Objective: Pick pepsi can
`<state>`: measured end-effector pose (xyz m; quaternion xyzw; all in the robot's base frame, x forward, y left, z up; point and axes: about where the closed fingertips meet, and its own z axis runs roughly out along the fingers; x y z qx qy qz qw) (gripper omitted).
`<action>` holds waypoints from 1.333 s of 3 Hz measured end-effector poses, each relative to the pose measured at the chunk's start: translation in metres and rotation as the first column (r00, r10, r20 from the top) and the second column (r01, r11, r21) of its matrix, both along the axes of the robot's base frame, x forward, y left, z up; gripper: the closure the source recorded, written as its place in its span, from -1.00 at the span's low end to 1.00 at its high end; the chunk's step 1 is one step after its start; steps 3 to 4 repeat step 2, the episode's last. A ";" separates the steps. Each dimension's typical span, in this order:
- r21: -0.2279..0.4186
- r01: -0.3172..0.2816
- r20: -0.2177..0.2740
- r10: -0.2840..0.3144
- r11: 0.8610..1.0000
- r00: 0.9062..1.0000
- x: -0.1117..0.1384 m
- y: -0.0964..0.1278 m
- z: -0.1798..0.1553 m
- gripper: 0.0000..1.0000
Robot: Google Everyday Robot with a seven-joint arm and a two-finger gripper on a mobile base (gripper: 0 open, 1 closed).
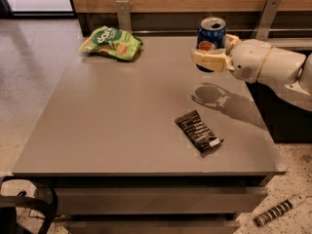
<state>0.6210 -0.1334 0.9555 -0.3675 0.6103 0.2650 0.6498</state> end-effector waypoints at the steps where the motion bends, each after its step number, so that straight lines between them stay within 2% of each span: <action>1: -0.039 0.017 0.016 -0.016 0.999 1.000 -0.004 0.001 0.060 1.00; 4: -0.039 0.018 0.015 -0.017 0.999 1.000 -0.004 0.001 0.062 1.00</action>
Offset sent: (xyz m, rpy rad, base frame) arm -0.0047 -0.0049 0.0914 -0.0630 -0.0248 -0.0341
